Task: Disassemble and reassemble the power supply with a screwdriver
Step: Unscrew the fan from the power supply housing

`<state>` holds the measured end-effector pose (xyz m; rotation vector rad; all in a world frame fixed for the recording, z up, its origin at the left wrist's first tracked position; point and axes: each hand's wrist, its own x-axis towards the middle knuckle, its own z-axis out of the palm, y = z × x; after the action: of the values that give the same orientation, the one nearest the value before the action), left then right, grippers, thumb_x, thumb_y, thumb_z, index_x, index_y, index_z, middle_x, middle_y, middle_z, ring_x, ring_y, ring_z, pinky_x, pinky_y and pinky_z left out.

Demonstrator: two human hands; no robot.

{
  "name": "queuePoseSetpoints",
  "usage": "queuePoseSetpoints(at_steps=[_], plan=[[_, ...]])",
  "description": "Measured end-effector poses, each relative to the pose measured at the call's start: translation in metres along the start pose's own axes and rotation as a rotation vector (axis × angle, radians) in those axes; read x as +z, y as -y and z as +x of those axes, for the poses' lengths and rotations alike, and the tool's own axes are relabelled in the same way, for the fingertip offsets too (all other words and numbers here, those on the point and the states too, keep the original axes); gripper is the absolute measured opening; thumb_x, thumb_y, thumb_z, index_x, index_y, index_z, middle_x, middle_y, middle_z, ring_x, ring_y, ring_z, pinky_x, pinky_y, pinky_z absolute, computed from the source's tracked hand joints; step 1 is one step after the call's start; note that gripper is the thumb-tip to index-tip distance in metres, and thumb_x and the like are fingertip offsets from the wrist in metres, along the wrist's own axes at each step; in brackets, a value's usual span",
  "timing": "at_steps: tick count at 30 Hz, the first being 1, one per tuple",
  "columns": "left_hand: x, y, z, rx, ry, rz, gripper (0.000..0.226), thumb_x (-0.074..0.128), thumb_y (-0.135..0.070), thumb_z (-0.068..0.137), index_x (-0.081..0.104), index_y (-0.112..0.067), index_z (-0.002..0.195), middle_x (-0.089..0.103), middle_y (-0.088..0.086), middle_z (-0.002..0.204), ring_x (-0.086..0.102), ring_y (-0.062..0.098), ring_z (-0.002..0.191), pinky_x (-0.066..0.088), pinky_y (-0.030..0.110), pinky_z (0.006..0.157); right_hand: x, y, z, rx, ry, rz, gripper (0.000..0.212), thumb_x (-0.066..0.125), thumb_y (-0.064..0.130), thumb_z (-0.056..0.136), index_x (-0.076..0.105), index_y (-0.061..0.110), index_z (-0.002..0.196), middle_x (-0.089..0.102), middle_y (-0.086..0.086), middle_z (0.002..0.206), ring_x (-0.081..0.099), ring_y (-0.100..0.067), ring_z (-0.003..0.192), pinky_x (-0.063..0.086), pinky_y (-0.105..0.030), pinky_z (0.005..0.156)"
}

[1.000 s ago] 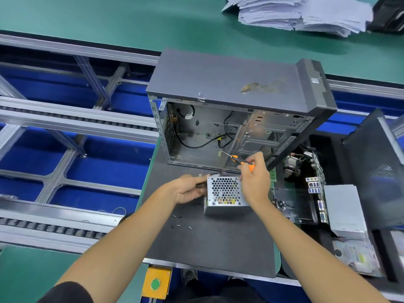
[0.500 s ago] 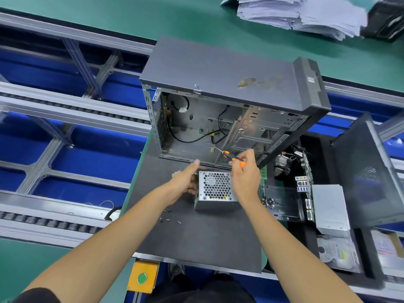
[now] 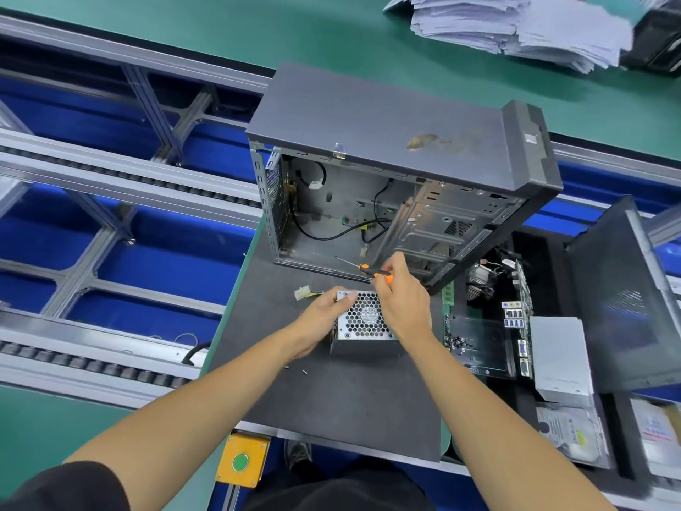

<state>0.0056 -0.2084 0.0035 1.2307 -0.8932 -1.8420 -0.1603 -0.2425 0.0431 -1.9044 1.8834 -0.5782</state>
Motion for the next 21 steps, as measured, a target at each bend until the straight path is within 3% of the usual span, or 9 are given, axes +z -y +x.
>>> queuePoseSetpoints(at_steps=[3,7,17,21], plan=[[0.0004,-0.0016,0.0028,0.040,-0.023,0.018,0.012,0.063,-0.026,0.100,0.058,-0.015,0.099,0.073,0.000,0.092,0.069,0.013,0.087,0.054,0.022,0.072,-0.0008,0.0001,0.0007,0.007,0.001,-0.017,0.013,0.047,0.029,0.094,0.034,0.030,0.095,0.057,0.003,0.066,0.057,-0.027,0.058,0.051,-0.043,0.060],[-0.0005,-0.0008,0.0047,0.070,-0.040,0.029,0.013,0.069,-0.023,0.096,0.060,-0.014,0.094,0.073,0.005,0.092,0.068,0.016,0.086,0.056,0.024,0.074,-0.0011,-0.0001,-0.0005,0.001,0.011,-0.044,0.014,0.047,0.026,0.095,0.034,0.030,0.096,0.056,0.003,0.065,0.057,-0.029,0.058,0.053,-0.045,0.061],[-0.0047,-0.0017,0.0063,0.050,-0.029,0.030,0.014,0.072,-0.034,0.094,0.067,-0.021,0.093,0.077,0.002,0.096,0.072,0.012,0.089,0.053,0.018,0.072,-0.0001,-0.0007,0.0013,0.009,0.047,-0.071,0.013,0.047,0.029,0.095,0.035,0.027,0.094,0.060,-0.002,0.067,0.057,-0.033,0.059,0.053,-0.046,0.063],[-0.0052,-0.0010,0.0087,0.039,-0.020,0.003,0.021,0.071,-0.032,0.095,0.068,-0.013,0.104,0.078,0.006,0.101,0.074,0.014,0.092,0.054,0.019,0.073,-0.0001,-0.0012,0.0025,-0.003,0.058,-0.054,0.014,0.048,0.028,0.096,0.034,0.028,0.093,0.059,-0.003,0.066,0.056,-0.033,0.059,0.053,-0.046,0.062]])
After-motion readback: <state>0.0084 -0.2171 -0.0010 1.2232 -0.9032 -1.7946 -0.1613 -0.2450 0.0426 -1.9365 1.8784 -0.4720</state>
